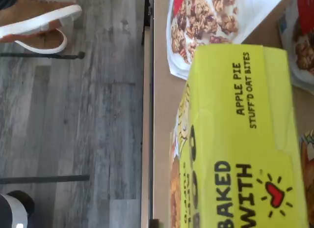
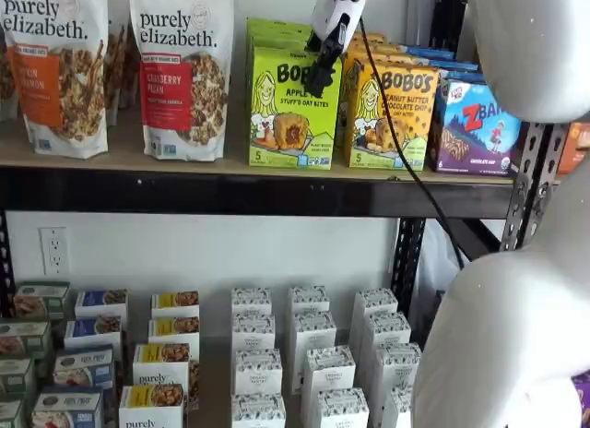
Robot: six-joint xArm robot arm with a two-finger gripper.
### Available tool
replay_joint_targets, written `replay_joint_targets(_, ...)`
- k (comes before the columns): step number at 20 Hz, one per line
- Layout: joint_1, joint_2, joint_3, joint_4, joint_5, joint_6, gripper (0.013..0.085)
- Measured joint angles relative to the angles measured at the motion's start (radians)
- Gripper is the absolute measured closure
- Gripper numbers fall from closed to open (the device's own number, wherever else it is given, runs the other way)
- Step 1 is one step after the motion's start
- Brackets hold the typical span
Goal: Pick the green box on the top shelf, the fourth from the left
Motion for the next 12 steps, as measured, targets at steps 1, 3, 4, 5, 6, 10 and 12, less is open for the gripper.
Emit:
replay_joint_targets(1, 0.0, -0.001, 0.0, -0.001, -0.001, 0.0, 0.037)
replay_joint_targets(3, 0.001, -0.001, 0.001, -0.002, -0.002, 0.001, 0.037)
replay_joint_targets(4, 0.001, -0.001, 0.001, -0.002, -0.002, 0.001, 0.037)
replay_joint_targets(5, 0.001, -0.002, 0.002, -0.003, -0.004, 0.001, 0.037)
replay_joint_targets(6, 0.002, -0.003, 0.003, -0.004, -0.006, 0.002, 0.037)
replay_joint_targets(10, 0.003, -0.005, 0.005, -0.005, -0.01, 0.003, 0.037)
replay_joint_targets(12, 0.004, -0.006, 0.007, -0.004, -0.012, 0.003, 0.041)
